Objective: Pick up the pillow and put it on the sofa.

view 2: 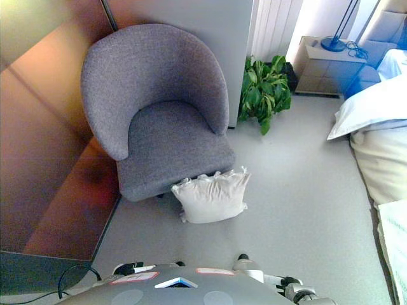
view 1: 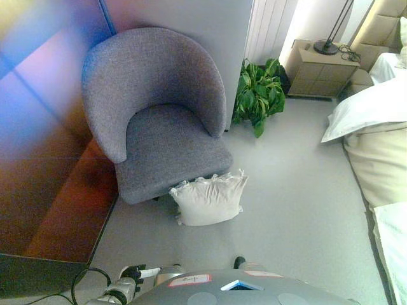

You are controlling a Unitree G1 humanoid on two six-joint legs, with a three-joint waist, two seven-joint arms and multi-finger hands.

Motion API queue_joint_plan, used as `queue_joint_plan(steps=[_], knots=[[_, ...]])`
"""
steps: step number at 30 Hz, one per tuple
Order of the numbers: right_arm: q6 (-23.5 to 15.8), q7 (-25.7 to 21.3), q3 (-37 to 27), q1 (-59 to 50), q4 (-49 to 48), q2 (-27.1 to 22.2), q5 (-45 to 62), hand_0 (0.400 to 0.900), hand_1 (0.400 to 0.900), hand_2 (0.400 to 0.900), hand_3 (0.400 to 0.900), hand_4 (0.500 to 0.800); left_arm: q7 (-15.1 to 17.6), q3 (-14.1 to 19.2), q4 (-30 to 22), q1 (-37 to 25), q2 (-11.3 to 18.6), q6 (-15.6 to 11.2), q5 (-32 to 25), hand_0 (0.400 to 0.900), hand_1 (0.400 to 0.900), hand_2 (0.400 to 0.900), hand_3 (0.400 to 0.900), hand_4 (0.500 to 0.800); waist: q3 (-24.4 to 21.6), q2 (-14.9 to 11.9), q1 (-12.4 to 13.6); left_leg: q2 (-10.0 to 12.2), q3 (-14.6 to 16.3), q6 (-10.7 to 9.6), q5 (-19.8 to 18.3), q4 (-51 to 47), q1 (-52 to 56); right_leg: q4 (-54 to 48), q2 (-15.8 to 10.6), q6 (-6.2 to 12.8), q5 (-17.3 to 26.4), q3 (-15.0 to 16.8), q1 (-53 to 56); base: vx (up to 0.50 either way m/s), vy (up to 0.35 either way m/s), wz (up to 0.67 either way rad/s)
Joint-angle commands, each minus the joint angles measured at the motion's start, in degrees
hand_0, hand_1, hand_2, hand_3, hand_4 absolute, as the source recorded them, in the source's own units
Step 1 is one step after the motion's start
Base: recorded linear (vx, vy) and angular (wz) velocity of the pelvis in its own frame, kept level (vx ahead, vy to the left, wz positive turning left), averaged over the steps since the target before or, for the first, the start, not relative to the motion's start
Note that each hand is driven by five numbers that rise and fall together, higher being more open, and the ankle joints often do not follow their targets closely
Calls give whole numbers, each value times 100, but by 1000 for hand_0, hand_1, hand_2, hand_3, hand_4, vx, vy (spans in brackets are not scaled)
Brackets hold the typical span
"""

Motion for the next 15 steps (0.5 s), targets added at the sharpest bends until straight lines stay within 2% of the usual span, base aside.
queue_joint_plan(steps=[1, 3, 8, 15], knots=[[20, 2, 105, -463, 152, 92, 67, 900, 900, 900, 900, 800, 3, -42, 92, -320, 30, -11, -88, 900, 900, 900, 900, 800, 285, -33, -104, -252, -211, 147, -262, 23, 23, 60, 149, 197, -373, 50, 234, 0, 0, 0], [-6, 25, 103, -446, 172, 81, 7, 900, 900, 900, 900, 800, -63, -9, 115, -300, 58, -110, -94, 900, 900, 900, 900, 800, 277, -29, -114, -252, -207, 146, -267, 23, 27, 54, 155, 194, -382, 60, 244, 0, 0, 0], [-16, 50, 104, -422, 165, 59, -92, 900, 900, 900, 900, 800, -193, 11, 93, -290, 83, -28, -75, 900, 900, 900, 900, 800, 264, -30, -120, -251, -192, 140, -265, 23, 31, 52, 158, 199, -386, 60, 251, 0, 0, 0], [-29, 17, 171, -459, 131, 88, -160, 900, 900, 900, 900, 800, -169, -45, 115, -344, 33, 52, -47, 900, 900, 900, 900, 800, 271, -39, -124, -243, -181, 143, -255, 23, 28, 62, 171, 188, -397, 69, 251, 0, 0, 0]])
